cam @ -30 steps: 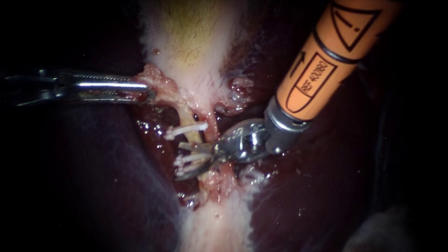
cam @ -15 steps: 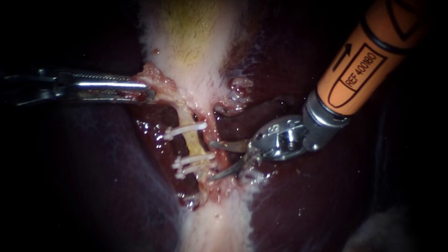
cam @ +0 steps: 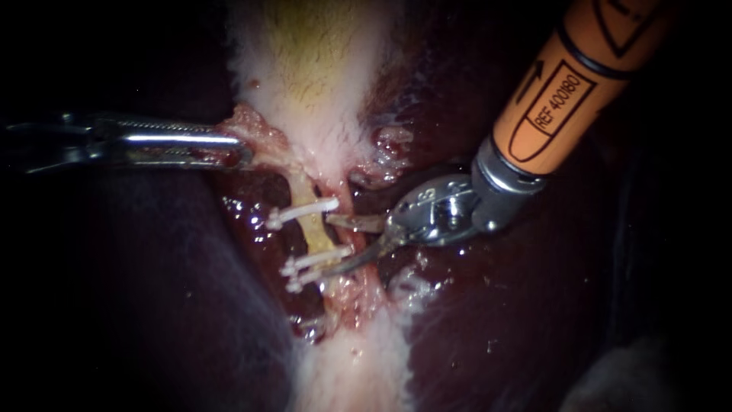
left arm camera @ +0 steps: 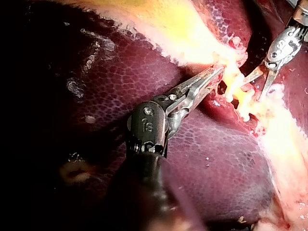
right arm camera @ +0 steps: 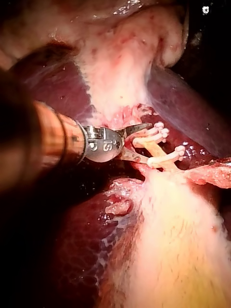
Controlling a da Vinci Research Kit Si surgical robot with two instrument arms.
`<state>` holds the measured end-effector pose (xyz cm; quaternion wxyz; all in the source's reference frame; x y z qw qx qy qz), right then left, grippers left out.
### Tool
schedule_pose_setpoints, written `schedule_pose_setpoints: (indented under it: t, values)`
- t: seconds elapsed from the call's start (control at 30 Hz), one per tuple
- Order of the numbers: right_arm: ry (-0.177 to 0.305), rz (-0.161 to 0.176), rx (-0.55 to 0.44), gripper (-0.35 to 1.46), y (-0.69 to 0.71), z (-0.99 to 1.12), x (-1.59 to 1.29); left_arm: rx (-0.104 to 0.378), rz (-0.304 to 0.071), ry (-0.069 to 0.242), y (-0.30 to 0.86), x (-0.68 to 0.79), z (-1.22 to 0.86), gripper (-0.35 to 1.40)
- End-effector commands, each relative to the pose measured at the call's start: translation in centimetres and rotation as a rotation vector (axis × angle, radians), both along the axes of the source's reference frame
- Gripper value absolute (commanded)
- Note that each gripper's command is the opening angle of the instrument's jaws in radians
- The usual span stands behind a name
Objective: Go to the cutting position left tube
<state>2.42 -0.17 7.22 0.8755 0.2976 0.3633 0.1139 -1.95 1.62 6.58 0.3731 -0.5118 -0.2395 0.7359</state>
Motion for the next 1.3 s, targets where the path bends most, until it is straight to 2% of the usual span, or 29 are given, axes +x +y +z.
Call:
schedule_pose_setpoints:
  t: [0.03, 0.2, 0.37, 0.43, 0.5, 0.6, 0.67, 0.73, 0.93, 1.13, 1.3]
  values:
    - [-0.001, -0.001, -0.001, 1.26, 0.01, 0.05, -0.01, 0.000, 0.000, 0.000, 0.00, 0.00, 0.00, -0.35]
    - [-0.005, 0.003, -0.001, 1.26, 0.05, 0.18, 0.01, 0.001, 0.002, -0.001, 0.00, 0.00, 0.00, -0.35]
    - [0.002, 0.015, -0.001, 1.28, 0.07, 0.20, 0.13, 0.001, 0.002, -0.001, 0.00, 0.00, 0.00, -0.35]
    - [0.017, 0.021, 0.006, 1.28, 0.06, 0.19, 0.18, 0.001, 0.002, -0.001, 0.00, 0.00, 0.00, -0.35]
    - [0.053, 0.034, 0.028, 1.28, 0.05, 0.17, 0.25, 0.001, 0.002, -0.001, 0.00, 0.00, 0.00, -0.35]
    - [0.084, 0.034, 0.054, 1.28, 0.01, 0.12, 0.33, 0.001, 0.002, -0.001, 0.00, -0.01, 0.00, -0.35]
    - [0.110, 0.022, 0.073, 1.28, -0.04, 0.08, 0.38, 0.001, 0.002, -0.001, 0.00, -0.01, 0.00, -0.35]
    - [0.138, -0.007, 0.100, 1.28, -0.09, 0.03, 0.41, 0.001, 0.002, -0.001, 0.00, -0.01, 0.00, -0.35]
    - [0.202, -0.029, 0.160, 1.28, -0.23, -0.13, 0.56, 0.001, 0.002, -0.001, 0.00, -0.01, 0.00, -0.35]
    - [0.236, 0.003, 0.200, 1.28, -0.27, -0.19, 0.74, 0.001, 0.002, -0.001, 0.00, -0.01, 0.00, -0.35]
    - [0.219, 0.049, 0.204, 1.28, -0.23, -0.15, 0.86, 0.000, 0.002, -0.001, 0.00, -0.02, 0.01, -0.35]
